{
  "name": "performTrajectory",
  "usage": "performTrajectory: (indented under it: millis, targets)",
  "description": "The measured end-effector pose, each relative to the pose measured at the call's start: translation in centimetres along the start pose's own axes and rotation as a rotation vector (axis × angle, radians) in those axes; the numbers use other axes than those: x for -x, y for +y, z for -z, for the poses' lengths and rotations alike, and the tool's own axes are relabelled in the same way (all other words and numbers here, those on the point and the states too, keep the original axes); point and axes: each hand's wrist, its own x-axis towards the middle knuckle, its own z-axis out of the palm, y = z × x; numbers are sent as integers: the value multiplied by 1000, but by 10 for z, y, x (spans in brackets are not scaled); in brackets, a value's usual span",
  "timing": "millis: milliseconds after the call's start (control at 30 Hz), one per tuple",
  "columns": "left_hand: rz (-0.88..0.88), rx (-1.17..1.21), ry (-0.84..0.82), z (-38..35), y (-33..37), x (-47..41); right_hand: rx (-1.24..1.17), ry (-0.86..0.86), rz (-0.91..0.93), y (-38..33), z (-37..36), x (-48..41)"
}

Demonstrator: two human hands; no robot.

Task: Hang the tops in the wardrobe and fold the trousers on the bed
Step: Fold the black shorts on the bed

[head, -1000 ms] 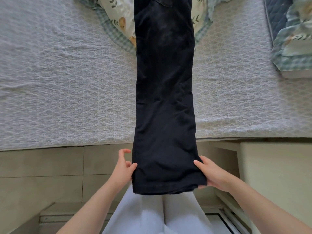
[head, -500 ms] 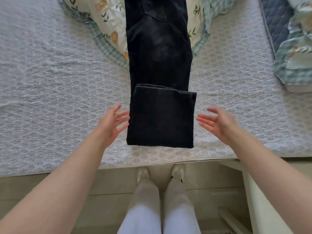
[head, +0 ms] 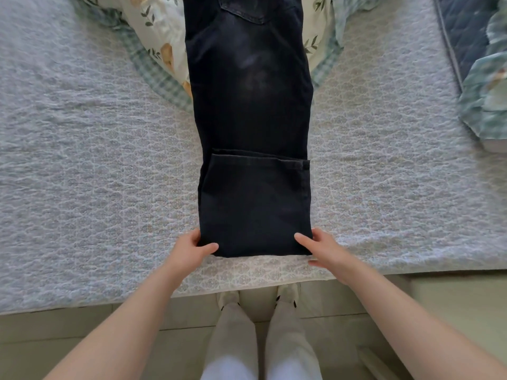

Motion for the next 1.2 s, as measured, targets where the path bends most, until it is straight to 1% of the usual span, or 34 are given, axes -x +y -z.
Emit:
performTrajectory:
  millis: [100, 167, 267, 433, 533, 600, 733, 800, 900, 967, 1033, 1067, 1167, 1200]
  targets:
    - [-17, -18, -43, 4, -5, 3, 20, 16, 47, 3, 0, -1]
    - [-5, 8, -36, 6, -12, 6, -31, -10, 81, 8, 3, 1]
    - [28, 68, -1, 4, -21, 13, -123, -25, 75, 18, 6, 3]
    - [36, 171, 83, -8, -27, 21, -210, 117, 56, 26, 4, -2]
    - [-41, 139, 70, -17, -28, 35, -249, 165, 72, 23, -1, 12]
    - [-101, 103, 53, -21, -28, 49, -192, 177, 144, 25, -1, 25]
    - [-165, 126, 26, -20, -27, 76, -102, 211, 333, 35, 6, 63]
    - [-187, 115, 29, -20, -21, 95, -67, 197, 431, 34, 12, 85]
    - [-244, 145, 71, -24, -9, 127, 133, 193, 591, 30, 24, 113]
    - [-293, 162, 83, -28, -4, 146, 266, 209, 617, 29, 35, 129]
    - [-353, 122, 94, -34, 0, 163, 356, 214, 622, 27, 48, 144]
    - [-370, 96, 100, -38, 2, 171, 394, 194, 616, 27, 54, 151]
    - [-380, 5, 159, -50, 3, 190, 472, 44, 583, 33, 70, 169]
    - [-372, -38, 182, -55, 1, 196, 534, 19, 585, 38, 75, 174]
